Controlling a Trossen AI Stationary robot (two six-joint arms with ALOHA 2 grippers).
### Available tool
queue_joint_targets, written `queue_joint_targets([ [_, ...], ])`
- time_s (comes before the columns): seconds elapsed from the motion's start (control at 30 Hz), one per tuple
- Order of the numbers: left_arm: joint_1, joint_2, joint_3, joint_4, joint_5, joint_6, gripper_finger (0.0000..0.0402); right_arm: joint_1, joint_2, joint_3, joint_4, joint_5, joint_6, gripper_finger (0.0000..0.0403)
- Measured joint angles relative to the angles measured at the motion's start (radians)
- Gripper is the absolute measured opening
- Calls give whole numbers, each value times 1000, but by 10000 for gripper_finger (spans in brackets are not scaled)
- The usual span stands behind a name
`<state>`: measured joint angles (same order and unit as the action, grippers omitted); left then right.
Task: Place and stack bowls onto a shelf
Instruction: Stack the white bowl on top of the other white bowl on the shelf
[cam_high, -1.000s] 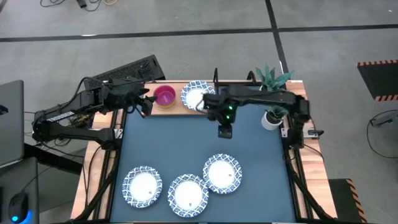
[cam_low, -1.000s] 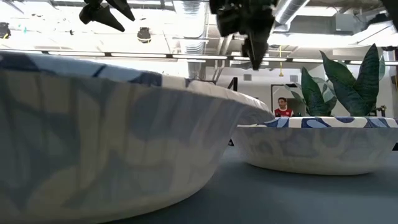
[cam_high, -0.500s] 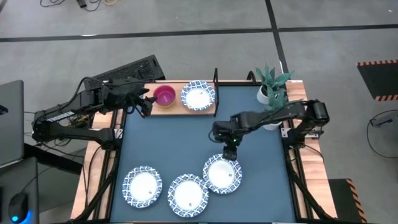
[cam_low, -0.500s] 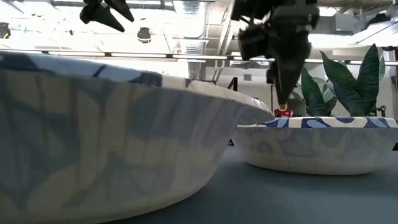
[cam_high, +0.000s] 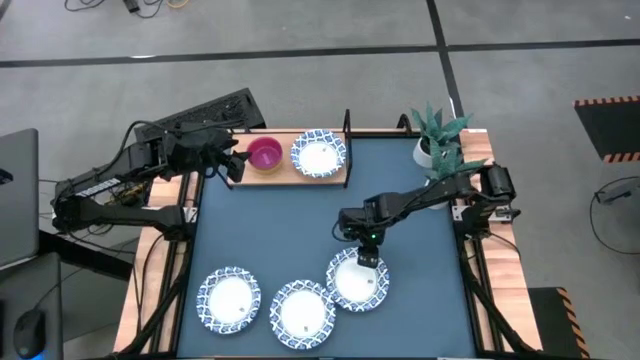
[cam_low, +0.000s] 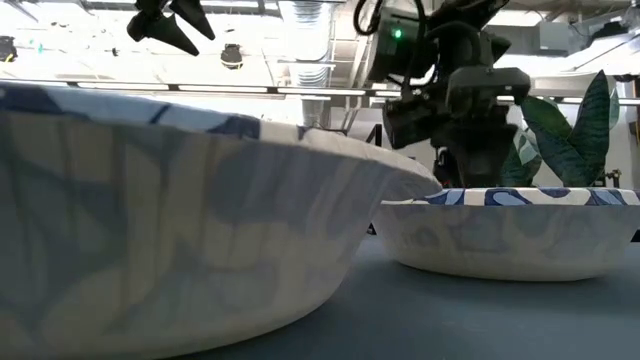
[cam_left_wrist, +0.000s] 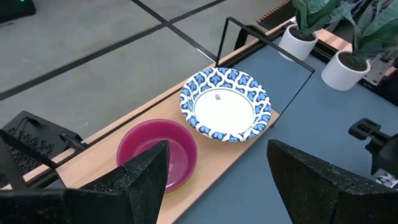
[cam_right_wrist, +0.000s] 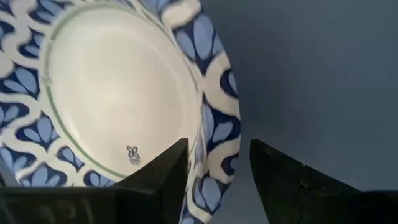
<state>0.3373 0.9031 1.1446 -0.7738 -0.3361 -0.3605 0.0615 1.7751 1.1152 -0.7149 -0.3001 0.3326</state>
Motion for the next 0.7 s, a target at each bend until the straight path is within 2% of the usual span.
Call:
queue_joint_targets([
  [0.13,6,0,0,-2,0,0,255,-4,11,-1,1,-20,-8,151],
  [0.33,6,0,0,-3,-1,1,255,-13,11,-6,-7,-31,-18,31],
  [0.37,6,0,0,-3,-1,1,255,-14,11,-6,-10,-31,-20,21],
  [0.53,6,0,0,-4,-1,1,255,-25,9,-6,-37,-36,-19,23],
  [0.7,6,0,0,-4,-1,6,255,-66,-59,-6,-90,-36,-49,21],
])
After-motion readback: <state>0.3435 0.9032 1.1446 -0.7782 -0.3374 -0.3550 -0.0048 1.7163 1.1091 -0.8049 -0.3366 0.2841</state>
